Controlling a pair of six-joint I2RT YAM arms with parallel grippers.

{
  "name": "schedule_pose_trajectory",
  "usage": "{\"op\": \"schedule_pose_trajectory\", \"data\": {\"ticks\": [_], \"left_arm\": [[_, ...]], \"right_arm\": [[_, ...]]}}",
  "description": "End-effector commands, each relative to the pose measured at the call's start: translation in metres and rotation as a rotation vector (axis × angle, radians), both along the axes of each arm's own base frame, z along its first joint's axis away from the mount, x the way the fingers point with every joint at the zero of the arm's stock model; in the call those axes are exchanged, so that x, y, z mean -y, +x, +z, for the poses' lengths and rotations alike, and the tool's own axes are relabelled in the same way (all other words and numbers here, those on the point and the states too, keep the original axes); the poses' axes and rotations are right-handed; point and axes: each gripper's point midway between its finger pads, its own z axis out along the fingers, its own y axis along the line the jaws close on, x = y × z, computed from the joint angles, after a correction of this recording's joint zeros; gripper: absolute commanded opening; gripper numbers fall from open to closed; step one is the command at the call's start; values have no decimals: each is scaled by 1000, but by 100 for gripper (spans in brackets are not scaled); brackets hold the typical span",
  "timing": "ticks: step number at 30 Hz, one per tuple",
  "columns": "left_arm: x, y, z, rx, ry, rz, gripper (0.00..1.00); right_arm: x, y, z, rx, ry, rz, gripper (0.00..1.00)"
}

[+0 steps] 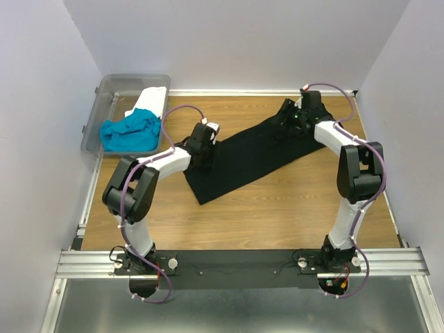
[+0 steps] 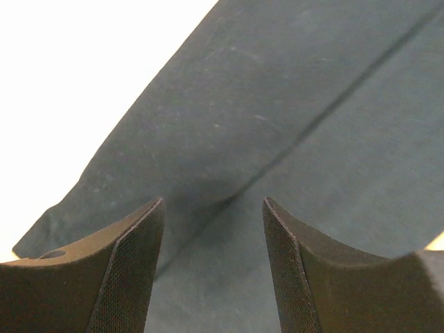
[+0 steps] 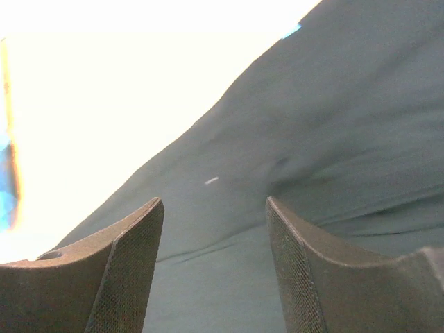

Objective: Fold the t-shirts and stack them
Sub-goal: Fold the tshirt

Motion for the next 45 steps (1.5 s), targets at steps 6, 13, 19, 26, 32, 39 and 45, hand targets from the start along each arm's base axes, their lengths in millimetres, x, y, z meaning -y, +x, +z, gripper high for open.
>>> {"op": "schedule_pose_trajectory", "data": {"ticks": [6, 13, 19, 26, 32, 39, 45], "left_arm": [[-8, -4, -38, -133, 46, 53, 65], [-4, -67, -67, -335, -43, 22, 65], [36, -148, -68, -497, -142, -117, 64], [107, -256, -59, -648, -177, -350, 65], [160, -266, -18, -599, -256, -491, 68], [156, -213, 13, -417, -146, -442, 72], [131, -174, 32, -321, -197, -322, 73]], "right_arm": [[-18, -24, -61, -126, 101, -72, 67], [17, -40, -97, -203, 59, -153, 66], [68, -45, -93, -211, 70, -207, 67], [66, -18, -60, -139, 73, -110, 67], [59, -4, -22, -66, 114, -89, 66], [60, -1, -13, -47, 98, -130, 64], [74, -6, -4, -29, 18, -246, 63]]}}
